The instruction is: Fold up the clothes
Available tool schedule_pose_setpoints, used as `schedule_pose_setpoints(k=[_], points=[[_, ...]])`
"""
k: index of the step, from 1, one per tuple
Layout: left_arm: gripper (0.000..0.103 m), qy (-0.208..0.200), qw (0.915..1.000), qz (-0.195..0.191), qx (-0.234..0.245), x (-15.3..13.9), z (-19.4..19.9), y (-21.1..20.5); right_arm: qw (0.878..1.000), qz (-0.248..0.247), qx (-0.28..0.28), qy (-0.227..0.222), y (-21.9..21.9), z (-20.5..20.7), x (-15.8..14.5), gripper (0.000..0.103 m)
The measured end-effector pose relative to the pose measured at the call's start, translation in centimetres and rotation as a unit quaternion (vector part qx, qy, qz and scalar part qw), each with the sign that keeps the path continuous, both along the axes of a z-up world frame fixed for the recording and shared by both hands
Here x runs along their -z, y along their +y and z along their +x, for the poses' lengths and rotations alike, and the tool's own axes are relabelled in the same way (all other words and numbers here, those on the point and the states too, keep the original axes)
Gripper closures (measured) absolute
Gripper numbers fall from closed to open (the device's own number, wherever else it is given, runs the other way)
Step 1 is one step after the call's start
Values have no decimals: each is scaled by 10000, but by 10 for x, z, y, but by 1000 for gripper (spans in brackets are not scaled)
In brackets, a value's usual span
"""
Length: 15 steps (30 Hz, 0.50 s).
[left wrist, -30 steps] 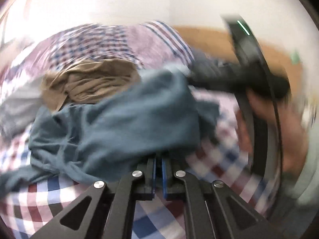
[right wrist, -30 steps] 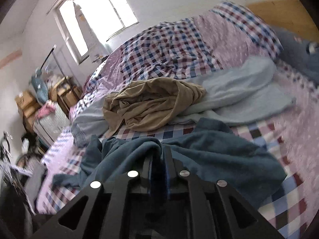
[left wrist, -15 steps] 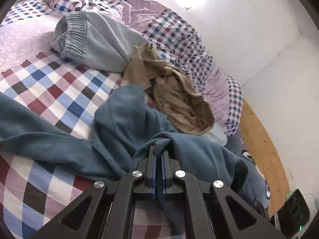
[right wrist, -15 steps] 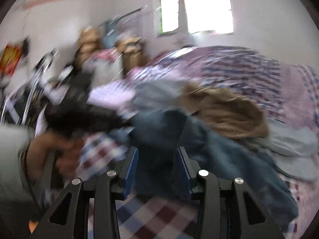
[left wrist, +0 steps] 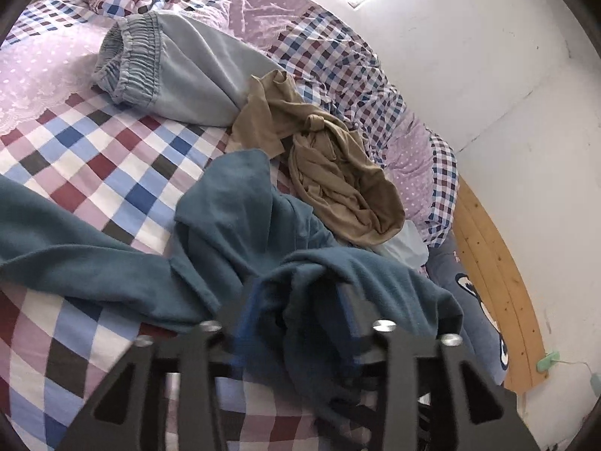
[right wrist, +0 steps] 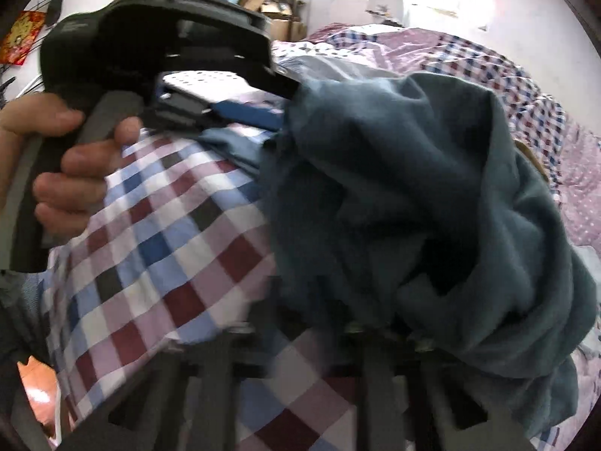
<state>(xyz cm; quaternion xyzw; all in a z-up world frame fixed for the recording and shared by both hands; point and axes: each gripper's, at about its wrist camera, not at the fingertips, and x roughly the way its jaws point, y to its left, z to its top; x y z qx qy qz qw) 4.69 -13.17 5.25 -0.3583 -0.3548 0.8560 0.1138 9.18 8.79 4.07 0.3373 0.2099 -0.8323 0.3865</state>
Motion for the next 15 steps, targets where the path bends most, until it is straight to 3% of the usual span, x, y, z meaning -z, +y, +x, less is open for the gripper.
schedule_pose_setpoints(k=[1, 4, 9, 15], points=[[47, -2, 10000, 8, -20, 0, 1, -1, 9999, -106, 30, -23, 2, -2, -4, 97], [46, -51, 9999, 95, -23, 0, 5, -3, 9970, -715, -58, -280, 12, -4, -25, 98], [46, 138, 9994, 275, 143, -10, 18, -6, 9739, -1981, -737, -828, 18, 11, -66, 98], [46, 284, 9986, 455, 29, -18, 41, -29, 9532, -2212, -1605, -1291, 1, 37, -74, 98]])
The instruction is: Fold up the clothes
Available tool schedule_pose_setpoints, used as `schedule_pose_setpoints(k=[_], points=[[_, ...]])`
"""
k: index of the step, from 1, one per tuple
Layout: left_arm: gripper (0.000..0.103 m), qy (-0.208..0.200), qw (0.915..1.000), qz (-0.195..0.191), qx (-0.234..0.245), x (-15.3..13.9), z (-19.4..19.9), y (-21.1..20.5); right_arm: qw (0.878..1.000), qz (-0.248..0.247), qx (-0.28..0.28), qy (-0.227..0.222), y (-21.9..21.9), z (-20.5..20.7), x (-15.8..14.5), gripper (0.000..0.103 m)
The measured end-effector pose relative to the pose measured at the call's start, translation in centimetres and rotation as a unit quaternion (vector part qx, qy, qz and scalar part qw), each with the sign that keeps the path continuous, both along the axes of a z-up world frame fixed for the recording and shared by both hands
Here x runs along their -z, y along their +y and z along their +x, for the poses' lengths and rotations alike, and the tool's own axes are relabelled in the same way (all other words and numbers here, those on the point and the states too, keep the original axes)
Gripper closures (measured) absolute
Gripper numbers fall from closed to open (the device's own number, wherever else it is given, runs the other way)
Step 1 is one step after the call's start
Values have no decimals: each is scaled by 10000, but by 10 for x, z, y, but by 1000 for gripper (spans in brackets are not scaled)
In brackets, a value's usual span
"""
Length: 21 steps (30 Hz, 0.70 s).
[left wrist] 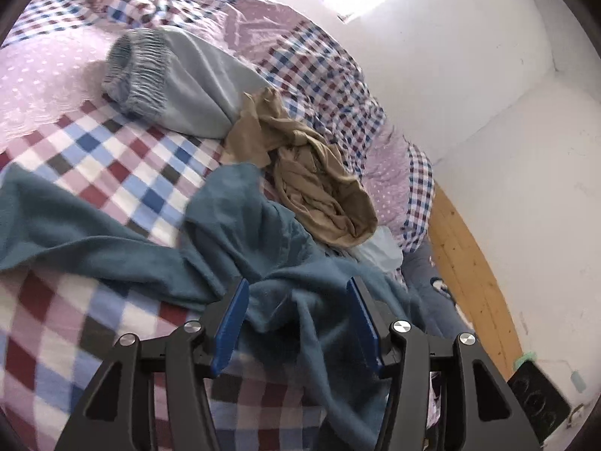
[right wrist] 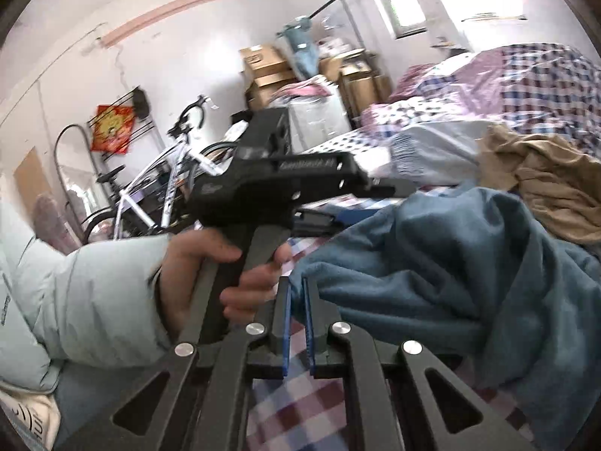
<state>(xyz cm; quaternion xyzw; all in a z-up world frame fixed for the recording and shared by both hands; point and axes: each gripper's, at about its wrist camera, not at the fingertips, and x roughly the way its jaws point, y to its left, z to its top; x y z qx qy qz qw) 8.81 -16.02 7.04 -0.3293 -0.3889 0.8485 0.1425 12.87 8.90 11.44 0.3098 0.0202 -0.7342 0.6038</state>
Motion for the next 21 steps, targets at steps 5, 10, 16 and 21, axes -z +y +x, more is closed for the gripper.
schedule_pose_setpoints(k=[5, 10, 16, 21], points=[[46, 244, 9994, 229, -110, -8, 29, -21, 9994, -213, -33, -264, -5, 5, 4, 98], [46, 287, 9987, -405, 138, -15, 61, -13, 9851, -870, 918, -1165, 17, -16, 16, 98], [46, 766, 9628, -2451, 838, -27, 106, 48, 9792, -835, 1117, -1473, 7, -34, 24, 98], [46, 1212, 9069, -3838, 1244, -25, 123, 92, 9915, -390, 711, -1018, 3, -26, 21, 98]])
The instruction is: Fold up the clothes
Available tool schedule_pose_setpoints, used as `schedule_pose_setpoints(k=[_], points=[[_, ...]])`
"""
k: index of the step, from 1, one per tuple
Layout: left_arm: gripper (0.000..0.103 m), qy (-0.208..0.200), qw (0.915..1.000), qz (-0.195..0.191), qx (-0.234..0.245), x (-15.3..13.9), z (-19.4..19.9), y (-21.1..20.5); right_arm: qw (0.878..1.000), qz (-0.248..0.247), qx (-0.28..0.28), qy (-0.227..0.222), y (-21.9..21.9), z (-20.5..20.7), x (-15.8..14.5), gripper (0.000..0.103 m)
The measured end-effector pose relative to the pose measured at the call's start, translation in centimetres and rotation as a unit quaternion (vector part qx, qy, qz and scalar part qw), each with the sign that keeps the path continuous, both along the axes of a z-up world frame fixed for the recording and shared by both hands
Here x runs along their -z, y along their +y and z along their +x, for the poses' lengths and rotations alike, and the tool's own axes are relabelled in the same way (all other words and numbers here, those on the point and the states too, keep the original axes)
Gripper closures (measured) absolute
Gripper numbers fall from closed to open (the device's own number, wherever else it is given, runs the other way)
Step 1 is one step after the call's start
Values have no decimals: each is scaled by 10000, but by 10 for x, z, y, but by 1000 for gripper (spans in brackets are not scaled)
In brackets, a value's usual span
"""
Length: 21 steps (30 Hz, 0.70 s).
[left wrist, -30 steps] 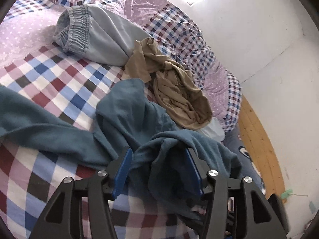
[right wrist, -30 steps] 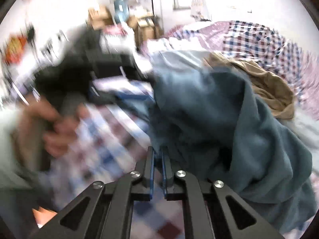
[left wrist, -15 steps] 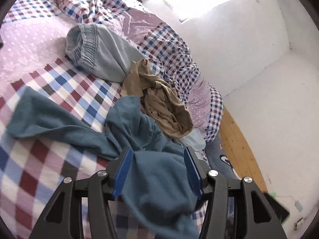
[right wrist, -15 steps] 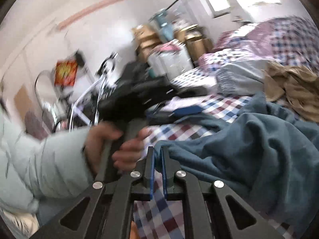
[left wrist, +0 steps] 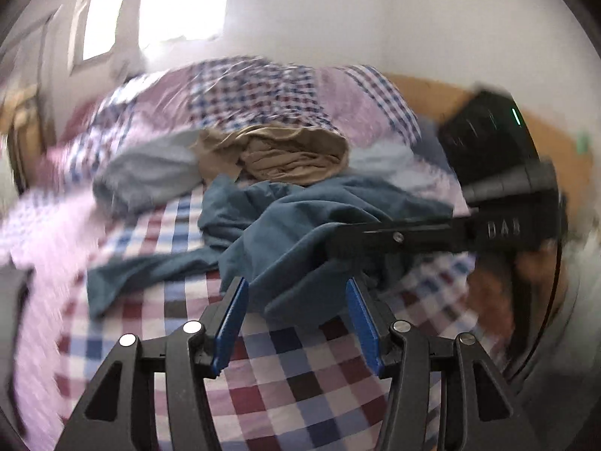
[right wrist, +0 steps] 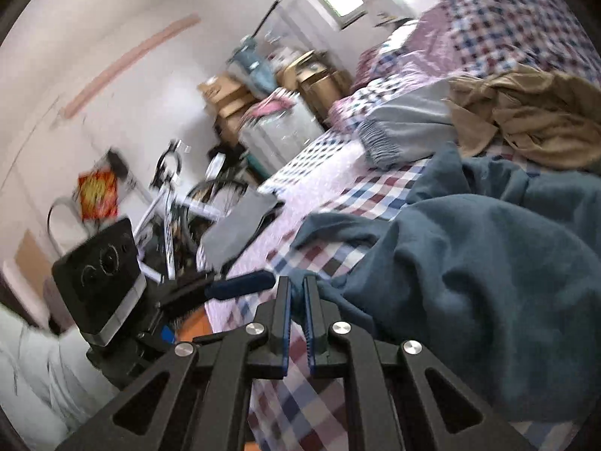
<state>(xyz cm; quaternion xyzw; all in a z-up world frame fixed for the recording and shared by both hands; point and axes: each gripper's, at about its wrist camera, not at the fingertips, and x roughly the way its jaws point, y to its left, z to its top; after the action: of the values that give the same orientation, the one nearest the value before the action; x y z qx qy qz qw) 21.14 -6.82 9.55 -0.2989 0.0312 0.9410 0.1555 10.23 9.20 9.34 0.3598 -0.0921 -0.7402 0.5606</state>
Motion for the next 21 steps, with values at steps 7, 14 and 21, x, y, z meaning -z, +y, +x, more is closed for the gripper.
schedule_pose_setpoints(k=[7, 14, 21], points=[[47, -296, 9965, -460, 638, 20, -10, 29, 9971, 444, -543, 310, 7, 3, 7, 96], [69, -545, 9923, -187, 1092, 26, -12, 39, 9945, 675, -681, 418, -6, 6, 13, 95], [87, -1026, 9915, 232, 764, 35, -24, 23, 9956, 547, -640, 399, -8, 11, 11, 95]])
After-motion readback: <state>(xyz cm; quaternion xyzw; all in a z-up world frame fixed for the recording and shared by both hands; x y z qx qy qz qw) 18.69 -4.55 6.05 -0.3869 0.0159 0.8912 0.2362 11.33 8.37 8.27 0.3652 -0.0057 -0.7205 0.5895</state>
